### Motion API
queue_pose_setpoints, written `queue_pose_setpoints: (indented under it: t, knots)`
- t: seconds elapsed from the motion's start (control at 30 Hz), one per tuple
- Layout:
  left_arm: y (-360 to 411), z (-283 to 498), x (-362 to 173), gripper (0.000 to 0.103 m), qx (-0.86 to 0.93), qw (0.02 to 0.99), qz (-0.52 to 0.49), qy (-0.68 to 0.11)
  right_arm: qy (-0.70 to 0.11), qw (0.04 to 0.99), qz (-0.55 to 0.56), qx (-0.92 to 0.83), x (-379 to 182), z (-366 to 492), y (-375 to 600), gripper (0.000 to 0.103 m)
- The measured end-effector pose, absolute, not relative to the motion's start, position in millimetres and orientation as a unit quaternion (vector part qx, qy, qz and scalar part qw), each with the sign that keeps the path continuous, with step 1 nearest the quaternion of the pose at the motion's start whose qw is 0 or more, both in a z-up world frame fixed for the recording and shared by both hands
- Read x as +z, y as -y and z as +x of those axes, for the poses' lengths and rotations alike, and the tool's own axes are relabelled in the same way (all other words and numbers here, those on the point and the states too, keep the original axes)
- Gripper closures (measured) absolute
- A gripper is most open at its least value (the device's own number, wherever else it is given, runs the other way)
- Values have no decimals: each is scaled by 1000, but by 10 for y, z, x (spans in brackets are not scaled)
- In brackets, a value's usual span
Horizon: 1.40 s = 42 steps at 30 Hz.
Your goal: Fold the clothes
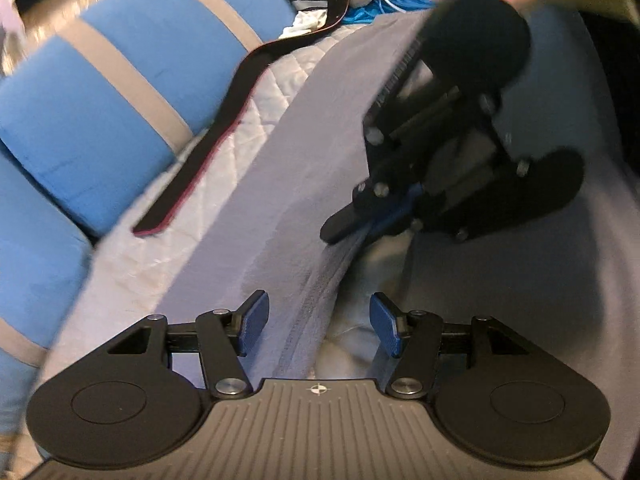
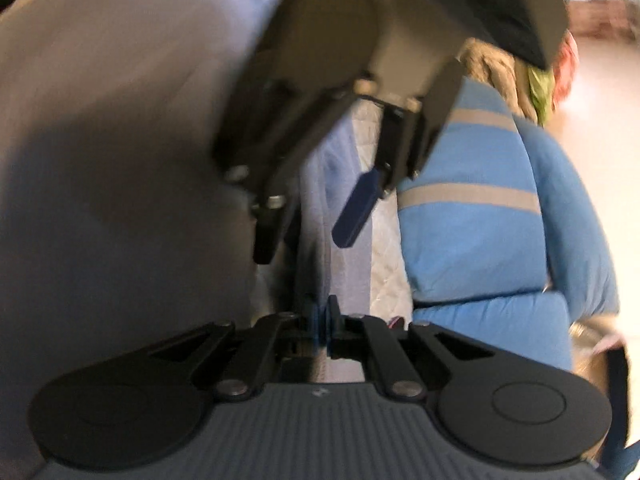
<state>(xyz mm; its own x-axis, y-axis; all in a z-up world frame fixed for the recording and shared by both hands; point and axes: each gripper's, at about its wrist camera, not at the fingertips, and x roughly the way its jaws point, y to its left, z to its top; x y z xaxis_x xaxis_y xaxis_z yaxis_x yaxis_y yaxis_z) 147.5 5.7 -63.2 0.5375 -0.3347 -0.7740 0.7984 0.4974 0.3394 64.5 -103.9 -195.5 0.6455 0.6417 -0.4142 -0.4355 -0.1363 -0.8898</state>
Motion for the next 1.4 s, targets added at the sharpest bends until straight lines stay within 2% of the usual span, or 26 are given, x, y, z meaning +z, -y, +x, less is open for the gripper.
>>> queue_pose_setpoints:
  t: [0.23,0.27,0.3,0.37,0.4,0.47,0.5,0.53,0.6,0.67,0.8,0.9,1.0,1.4]
  knots:
    - [-217,1618,-584,51,-379,782,315,-382,130,616,-673,388,-2125,633,1067,99]
    - [-246,1657,-567,62,-381,781,307,-389,136,611,-678,386,-2144,633,1075,99]
    - [-276,1695,-550,78,-383,779,299,-396,139,607,-681,385,-2155,633,1080,99]
    - [-276,1699,-550,92,-376,776,308,-401,145,602,-686,382,-2173,633,1088,99]
    - [-252,1674,-557,96,-372,775,317,-401,145,604,-684,382,-2168,637,1087,100]
    - [-191,1583,-570,97,-353,782,336,-389,142,609,-681,381,-2154,646,1084,99]
    - [-152,1521,-594,97,-341,785,352,-380,135,616,-676,381,-2134,657,1074,79]
    - [-110,1448,-622,97,-327,788,373,-365,122,629,-666,383,-2094,675,1059,76]
    - [-41,1286,-685,97,-300,792,416,-331,67,666,-627,398,-1943,738,1023,55]
    - [31,1113,-757,97,-277,792,457,-293,14,698,-586,411,-1794,799,992,49]
    - [138,821,-960,97,-244,776,533,-231,-64,726,-524,440,-1573,896,986,53]
    - [182,675,-1084,97,-222,764,572,-203,-108,725,-511,450,-1540,930,975,60]
    - [200,592,-1156,97,-206,756,594,-182,-138,729,-499,448,-1497,953,974,60]
    - [164,656,-923,97,-154,830,507,-174,-208,774,-359,478,-1077,1125,1369,57]
